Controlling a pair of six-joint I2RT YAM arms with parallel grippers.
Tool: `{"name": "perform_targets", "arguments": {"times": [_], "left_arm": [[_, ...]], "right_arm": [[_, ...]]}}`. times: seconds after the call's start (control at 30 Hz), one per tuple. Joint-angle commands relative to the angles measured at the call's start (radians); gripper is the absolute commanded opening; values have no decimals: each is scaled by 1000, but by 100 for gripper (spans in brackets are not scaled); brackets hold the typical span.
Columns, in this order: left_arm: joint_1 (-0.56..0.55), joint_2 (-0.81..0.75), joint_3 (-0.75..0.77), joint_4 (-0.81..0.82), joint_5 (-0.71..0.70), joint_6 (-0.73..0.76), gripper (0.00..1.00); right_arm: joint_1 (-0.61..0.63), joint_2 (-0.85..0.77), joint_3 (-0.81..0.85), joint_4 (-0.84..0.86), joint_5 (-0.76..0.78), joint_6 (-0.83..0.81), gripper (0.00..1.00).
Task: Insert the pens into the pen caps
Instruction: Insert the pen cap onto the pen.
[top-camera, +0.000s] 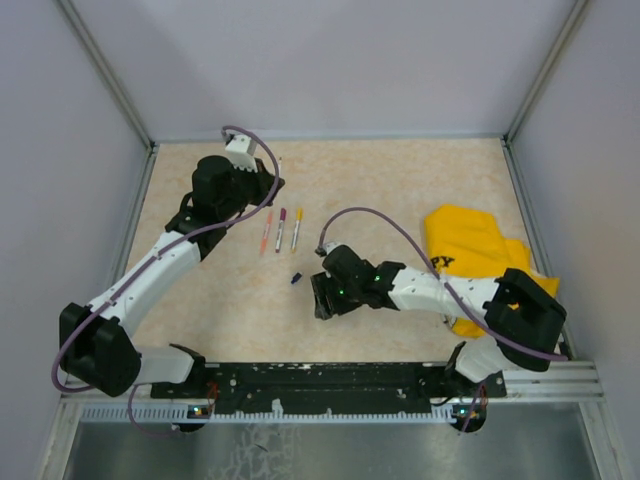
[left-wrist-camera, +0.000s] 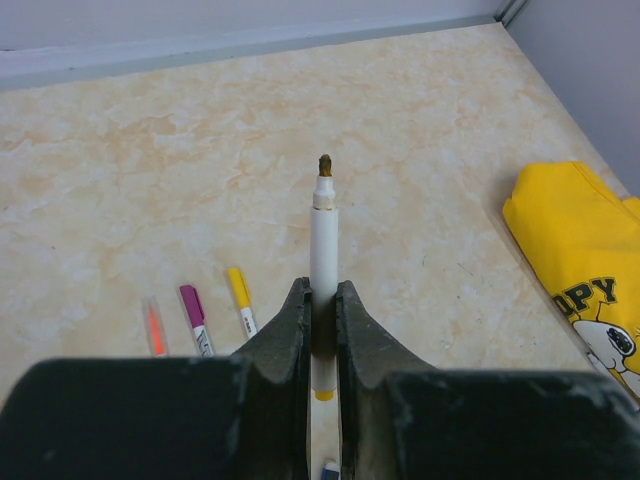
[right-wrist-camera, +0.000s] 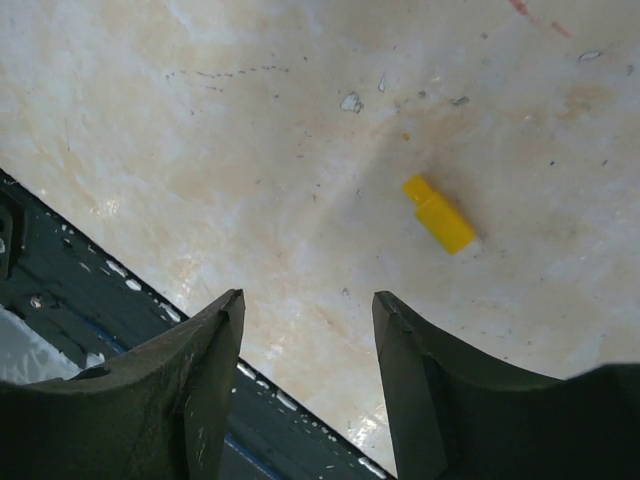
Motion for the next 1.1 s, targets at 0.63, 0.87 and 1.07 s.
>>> {"name": "perform_targets", "arguments": {"times": [0.63,0.87,1.07], "left_arm": [[1,-20,-2,30,19,4,0],[1,-20,-2,29,10,6,0],[1,-20,-1,27,5,7,0]], "right_arm": [[20,113,11,16,126,111,57],[17,160,34,16,158,98,57],[7,185,51,7,186,88,57]]}}
